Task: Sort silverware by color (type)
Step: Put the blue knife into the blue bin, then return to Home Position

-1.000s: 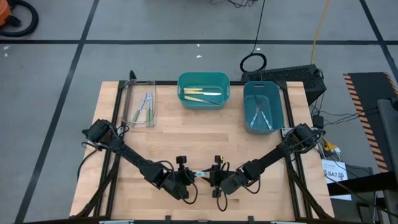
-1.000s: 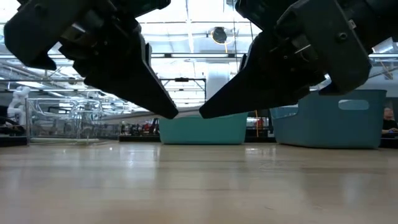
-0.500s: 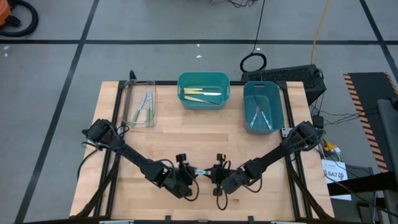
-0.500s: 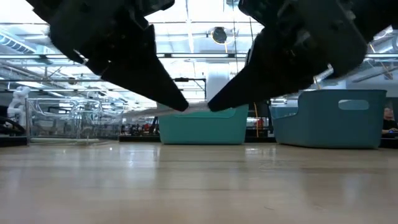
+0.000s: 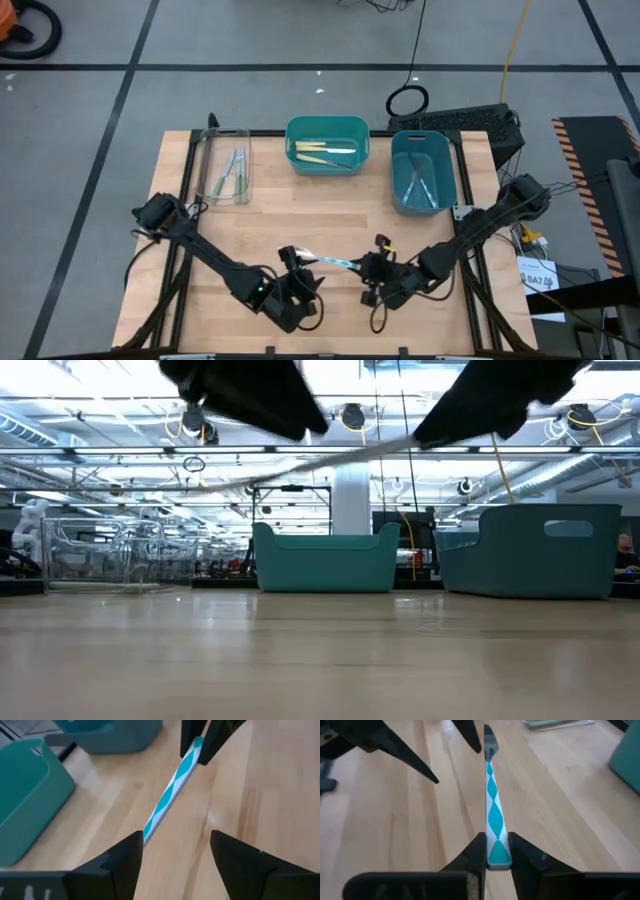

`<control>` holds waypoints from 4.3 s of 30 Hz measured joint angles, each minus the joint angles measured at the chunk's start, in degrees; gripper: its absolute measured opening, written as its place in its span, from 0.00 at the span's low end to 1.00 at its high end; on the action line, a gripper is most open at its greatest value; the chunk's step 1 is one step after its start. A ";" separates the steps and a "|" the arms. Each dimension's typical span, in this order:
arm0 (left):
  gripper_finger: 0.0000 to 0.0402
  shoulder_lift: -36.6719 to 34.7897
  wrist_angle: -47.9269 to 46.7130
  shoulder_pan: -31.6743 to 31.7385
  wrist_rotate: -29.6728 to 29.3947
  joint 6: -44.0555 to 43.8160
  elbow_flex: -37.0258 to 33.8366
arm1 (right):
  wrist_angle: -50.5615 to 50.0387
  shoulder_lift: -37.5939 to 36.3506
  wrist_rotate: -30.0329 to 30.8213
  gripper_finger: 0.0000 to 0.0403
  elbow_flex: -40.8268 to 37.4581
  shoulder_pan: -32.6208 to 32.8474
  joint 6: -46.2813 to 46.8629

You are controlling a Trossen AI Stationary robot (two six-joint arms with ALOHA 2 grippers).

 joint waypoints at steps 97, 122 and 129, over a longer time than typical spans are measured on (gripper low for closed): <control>0.60 -0.02 -3.37 -2.55 -1.60 -9.72 2.60 | -80.71 -25.09 -4.81 0.22 -4.66 -31.11 34.87; 0.16 -1.94 -3.73 2.85 4.67 9.76 2.60 | -34.09 -28.92 8.18 0.22 -4.15 -14.13 -12.69; 0.02 -2.12 -0.20 5.19 8.16 23.60 2.38 | -19.80 -32.36 3.88 0.05 -13.57 -11.46 -22.24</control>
